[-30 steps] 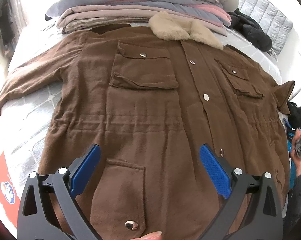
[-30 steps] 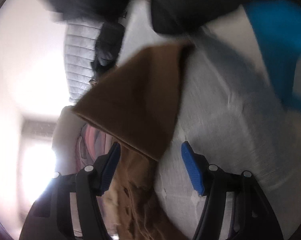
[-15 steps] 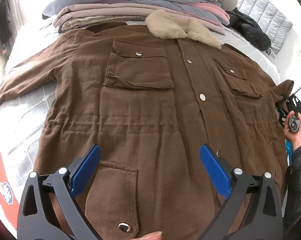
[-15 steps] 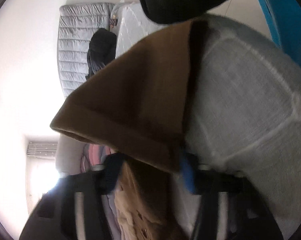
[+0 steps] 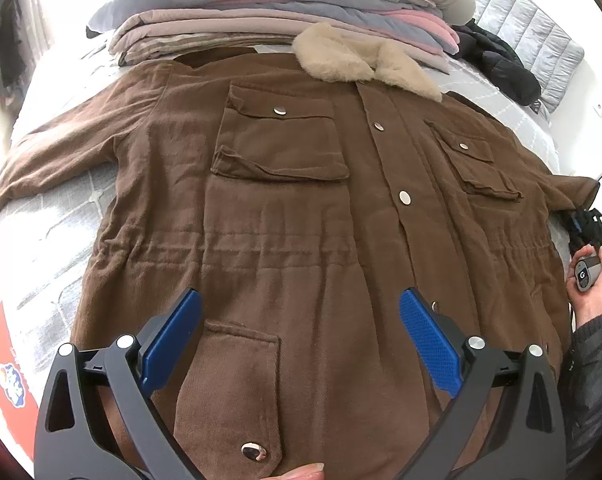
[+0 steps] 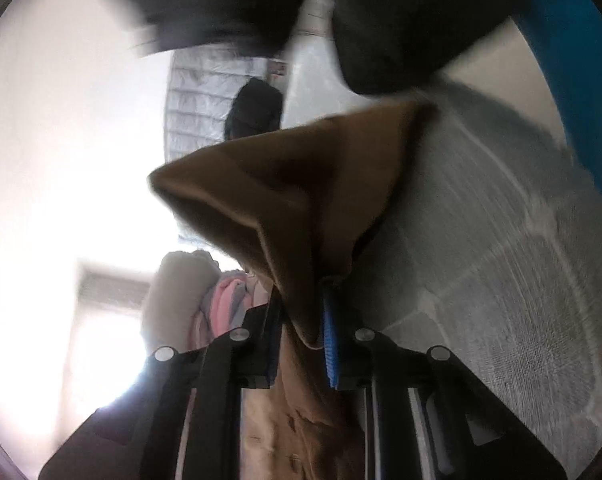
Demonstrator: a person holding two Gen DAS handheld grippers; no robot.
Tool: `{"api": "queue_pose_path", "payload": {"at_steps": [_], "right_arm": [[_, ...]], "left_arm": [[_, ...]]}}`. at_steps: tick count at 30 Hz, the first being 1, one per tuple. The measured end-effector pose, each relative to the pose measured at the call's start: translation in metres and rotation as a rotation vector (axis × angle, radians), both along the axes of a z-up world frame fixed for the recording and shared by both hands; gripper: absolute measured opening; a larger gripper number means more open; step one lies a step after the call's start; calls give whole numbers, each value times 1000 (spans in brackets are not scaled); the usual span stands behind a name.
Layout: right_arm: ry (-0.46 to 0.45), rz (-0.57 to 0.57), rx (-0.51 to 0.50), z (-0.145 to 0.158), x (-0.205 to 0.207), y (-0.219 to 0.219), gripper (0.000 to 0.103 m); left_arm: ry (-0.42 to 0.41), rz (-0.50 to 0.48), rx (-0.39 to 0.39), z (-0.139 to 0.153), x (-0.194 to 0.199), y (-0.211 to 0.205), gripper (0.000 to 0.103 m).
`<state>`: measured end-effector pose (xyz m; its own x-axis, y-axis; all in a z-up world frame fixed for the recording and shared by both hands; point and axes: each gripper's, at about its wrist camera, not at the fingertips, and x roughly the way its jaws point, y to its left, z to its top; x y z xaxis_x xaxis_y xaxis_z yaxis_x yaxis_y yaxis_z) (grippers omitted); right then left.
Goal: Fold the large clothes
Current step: 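Lift the sleeve with the right gripper and carry it across the jacket front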
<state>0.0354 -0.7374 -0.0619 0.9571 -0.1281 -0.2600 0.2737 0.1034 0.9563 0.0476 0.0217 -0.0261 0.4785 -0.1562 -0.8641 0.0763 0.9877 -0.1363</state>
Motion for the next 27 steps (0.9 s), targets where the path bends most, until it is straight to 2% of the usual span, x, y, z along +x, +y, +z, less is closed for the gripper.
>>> {"api": "queue_pose_path", "payload": {"at_steps": [4, 6, 7, 10, 11, 13, 14, 15, 16, 17, 18, 19, 20, 21, 23, 25, 27], "right_arm": [[68, 6, -210, 48, 4, 13, 18], [150, 5, -414, 79, 12, 28, 18], [219, 0, -578, 101, 21, 41, 18], [316, 51, -944, 150, 55, 80, 16], [333, 108, -1066, 168, 75, 100, 16], [337, 241, -1197, 183, 102, 137, 16], [329, 354, -1207, 187, 120, 152, 16], [301, 426, -1162, 185, 126, 161, 16], [254, 474, -1069, 182, 129, 160, 16], [176, 514, -874, 169, 125, 151, 18], [114, 502, -705, 156, 114, 138, 21], [81, 453, -566, 140, 98, 124, 33], [76, 410, -509, 128, 83, 117, 43], [78, 354, -471, 116, 63, 105, 47], [161, 278, -468, 99, 38, 87, 59], [229, 252, -422, 81, 22, 66, 59], [277, 230, -297, 63, 21, 35, 60]], "left_arm": [[-3, -1, -1, 1, 0, 1, 96], [-5, 4, -3, 2, -1, 3, 96], [-7, 6, -6, 3, -2, 5, 96], [-10, 6, -6, 4, -4, 9, 96], [-9, 5, -6, 4, -4, 9, 96], [-4, 11, -14, 4, -3, 11, 96], [-2, 13, -26, 5, -3, 11, 96], [-4, 14, -32, 7, -3, 11, 96], [-9, 12, -30, 8, -3, 11, 96], [-13, 9, -26, 9, -4, 9, 96], [-16, 7, -26, 9, -5, 9, 96], [-18, 6, -26, 10, -5, 8, 96], [-18, 5, -23, 9, -6, 8, 96], [-16, 4, -22, 8, -6, 8, 96], [-11, 6, -20, 6, -6, 9, 96], [-8, 9, -18, 5, -5, 8, 96], [-9, 10, -14, 4, -4, 7, 96]]}}
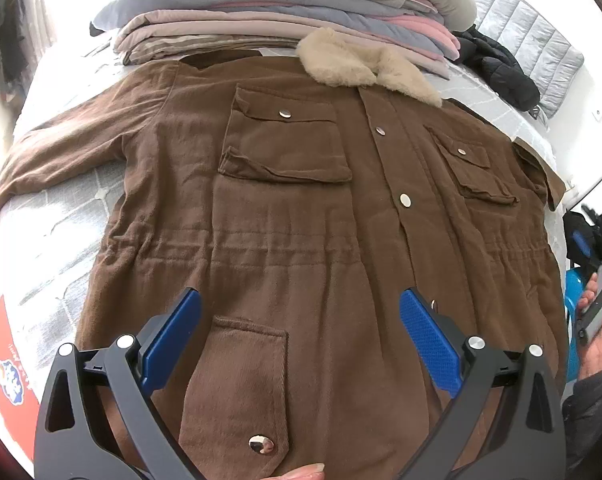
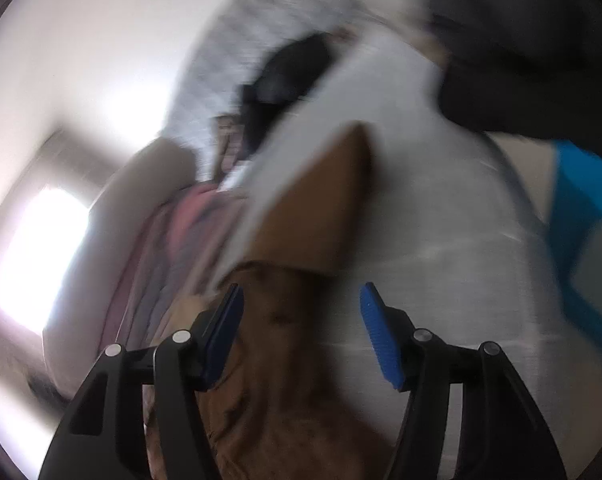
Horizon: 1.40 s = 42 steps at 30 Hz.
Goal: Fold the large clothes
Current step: 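Lift the sleeve with the right gripper and carry it across the jacket front, then lay the sleeve over the chest pocket and open the right gripper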
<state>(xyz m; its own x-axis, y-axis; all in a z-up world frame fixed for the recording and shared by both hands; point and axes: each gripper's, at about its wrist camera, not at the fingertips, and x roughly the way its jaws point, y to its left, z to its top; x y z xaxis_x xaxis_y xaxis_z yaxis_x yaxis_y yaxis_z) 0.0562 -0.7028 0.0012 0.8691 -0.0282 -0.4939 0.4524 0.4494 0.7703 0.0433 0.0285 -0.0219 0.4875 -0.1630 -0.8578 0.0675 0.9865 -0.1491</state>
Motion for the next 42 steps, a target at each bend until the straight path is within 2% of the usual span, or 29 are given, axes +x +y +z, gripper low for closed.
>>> {"api": "queue_pose_path", "payload": {"at_steps": [2, 6, 7, 11, 12, 14, 16, 21, 26, 29, 32, 35, 37, 39, 42], "right_arm": [[-12, 5, 65, -15, -6, -11, 64], [-40, 21, 188, -32, 21, -22, 67], [-34, 18, 198, -36, 19, -23, 67], [14, -1, 245, -59, 58, -29, 67], [20, -11, 259, -66, 61, -31, 62], [16, -31, 246, -67, 66, -35, 20], [-11, -38, 174, -54, 67, -36, 9], [-60, 0, -32, 12, 65, -39, 8], [-94, -1, -106, 78, 67, -67, 8], [-109, 60, -195, 118, 77, -58, 8], [-100, 168, -264, 147, 105, -29, 8], [-115, 363, -358, 184, 143, 29, 8], [-112, 523, -430, 200, 168, 83, 8], [-93, 733, -508, 211, 189, 152, 8], [-17, 1070, -573, 202, 212, 257, 8]], "left_arm": [[2, -4, 6, -1, 1, -1, 96], [9, -11, 16, -5, 2, -5, 96], [11, -12, 19, -6, 3, -5, 96], [16, -6, 12, -6, 6, -3, 96], [16, -6, 12, -7, 6, -4, 96], [18, -6, 8, -6, 7, -3, 96], [18, -5, 4, -6, 7, -3, 96], [19, -12, 4, -6, 6, -3, 96], [23, -13, 4, -7, 6, -3, 96], [15, -7, 2, -5, 5, -1, 96], [14, -5, 4, -5, 5, 0, 96], [8, 5, -5, -1, 4, 6, 96], [0, 12, -15, 3, 3, 11, 96], [-8, 18, -25, 7, 1, 17, 96], [-11, 26, -41, 10, -1, 25, 96]]}}
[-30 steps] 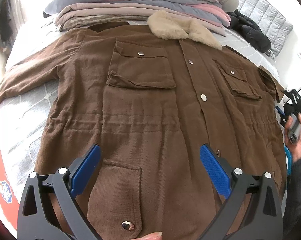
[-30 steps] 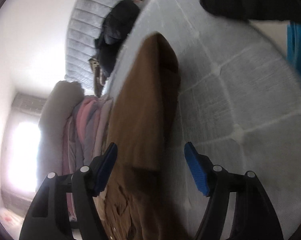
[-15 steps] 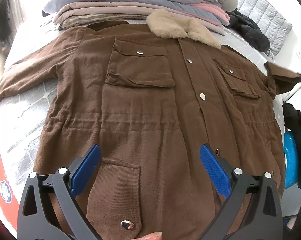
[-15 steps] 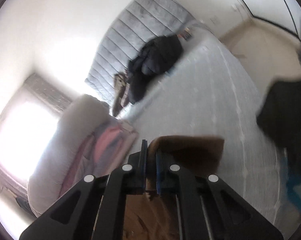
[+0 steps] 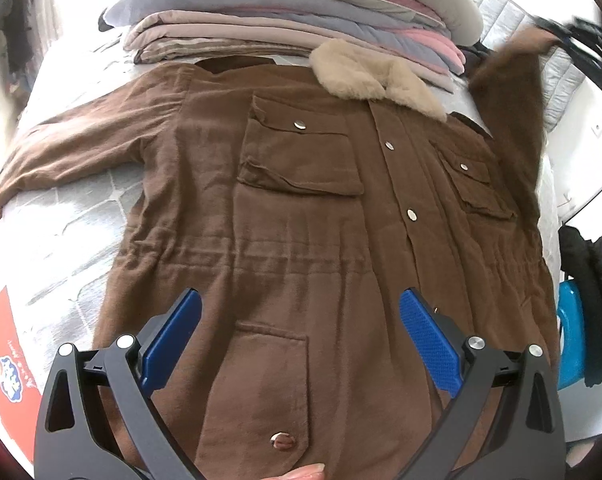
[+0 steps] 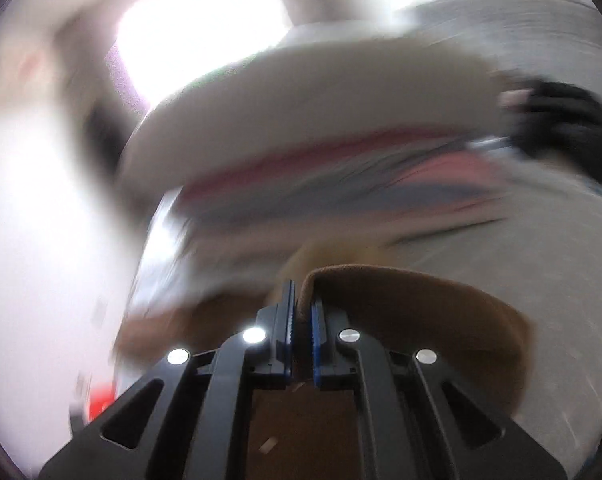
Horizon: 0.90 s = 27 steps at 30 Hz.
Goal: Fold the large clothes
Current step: 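Lay the sleeve over the chest pocket and open the right gripper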
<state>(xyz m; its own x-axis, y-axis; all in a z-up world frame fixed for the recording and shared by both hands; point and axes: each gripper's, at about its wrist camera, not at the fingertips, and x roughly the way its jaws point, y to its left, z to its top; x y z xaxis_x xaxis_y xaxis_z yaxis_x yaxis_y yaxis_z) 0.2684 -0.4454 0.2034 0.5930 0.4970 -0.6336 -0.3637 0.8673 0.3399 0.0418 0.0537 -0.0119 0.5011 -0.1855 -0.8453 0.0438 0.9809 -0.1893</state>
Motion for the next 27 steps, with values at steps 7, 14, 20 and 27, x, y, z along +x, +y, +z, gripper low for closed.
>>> {"api": "queue_pose_path", "payload": {"at_steps": [7, 14, 20, 27], "right_arm": [[123, 87, -68, -56, 7, 87, 52], [323, -42, 223, -143, -61, 20, 66], [642, -60, 601, -261, -96, 47, 66], [485, -222, 522, -263, -89, 72, 66]], "left_arm": [[-4, 21, -32, 7, -4, 19, 96], [-3, 46, -66, 10, -9, 38, 96], [5, 52, -79, 8, -9, 40, 96], [7, 82, -97, 9, -9, 54, 96]]}}
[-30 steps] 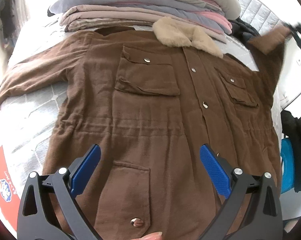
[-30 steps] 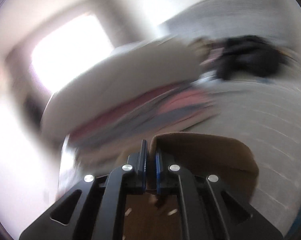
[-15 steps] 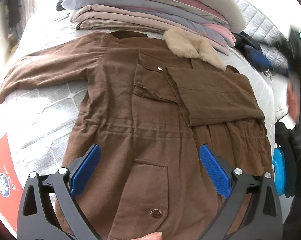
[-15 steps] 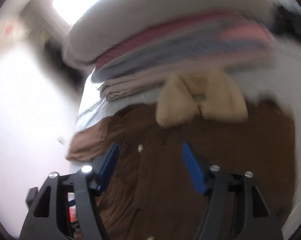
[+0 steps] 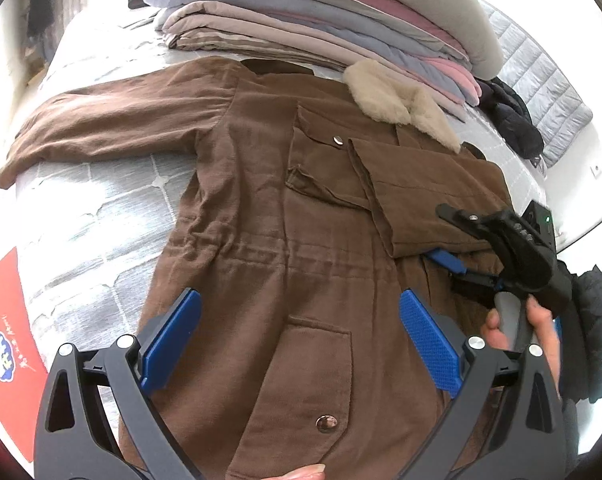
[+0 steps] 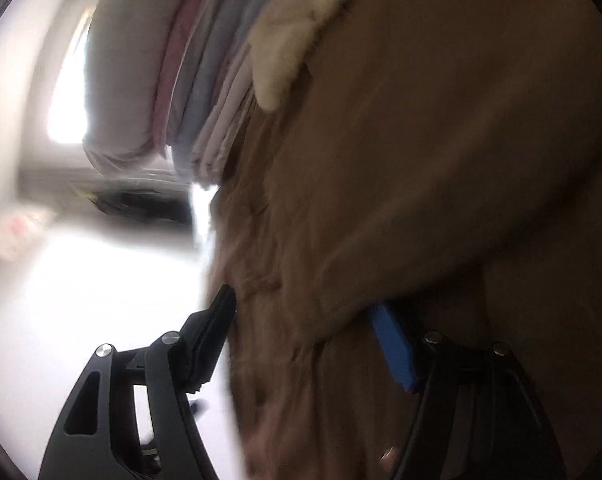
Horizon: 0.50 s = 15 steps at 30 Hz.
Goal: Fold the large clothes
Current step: 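Lay the sleeve over the chest pocket and open the right gripper, then grasp the jacket side edge with the right gripper and lift it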
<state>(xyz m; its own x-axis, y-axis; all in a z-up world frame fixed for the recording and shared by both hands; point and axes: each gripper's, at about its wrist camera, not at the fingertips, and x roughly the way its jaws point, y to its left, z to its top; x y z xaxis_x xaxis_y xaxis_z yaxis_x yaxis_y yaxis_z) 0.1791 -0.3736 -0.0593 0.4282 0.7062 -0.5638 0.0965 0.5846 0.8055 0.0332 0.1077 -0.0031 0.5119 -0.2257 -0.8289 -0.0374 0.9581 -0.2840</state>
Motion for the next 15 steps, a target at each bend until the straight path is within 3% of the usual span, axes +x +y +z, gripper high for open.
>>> {"api": "queue_pose_path", "payload": {"at_steps": [2, 5, 8, 10, 12, 15], "right_arm": [[-15, 95, -170, 14, -2, 25, 66], [-148, 197, -401, 45, -20, 54, 67], [-343, 287, -738, 66, -44, 86, 67], [-492, 355, -905, 72, -62, 110, 67], [-588, 418, -1026, 68, -81, 128, 72], [-603, 441, -1208, 49, -68, 160, 75]], "left_arm": [[-4, 6, -9, 2, -1, 4, 96], [-12, 12, -27, 6, -3, 11, 96], [-13, 15, -39, 8, -4, 15, 96], [-11, 18, -40, 8, -4, 16, 96], [-8, 20, -52, 7, -4, 18, 96], [-11, 23, -55, 8, -5, 19, 96]]}}
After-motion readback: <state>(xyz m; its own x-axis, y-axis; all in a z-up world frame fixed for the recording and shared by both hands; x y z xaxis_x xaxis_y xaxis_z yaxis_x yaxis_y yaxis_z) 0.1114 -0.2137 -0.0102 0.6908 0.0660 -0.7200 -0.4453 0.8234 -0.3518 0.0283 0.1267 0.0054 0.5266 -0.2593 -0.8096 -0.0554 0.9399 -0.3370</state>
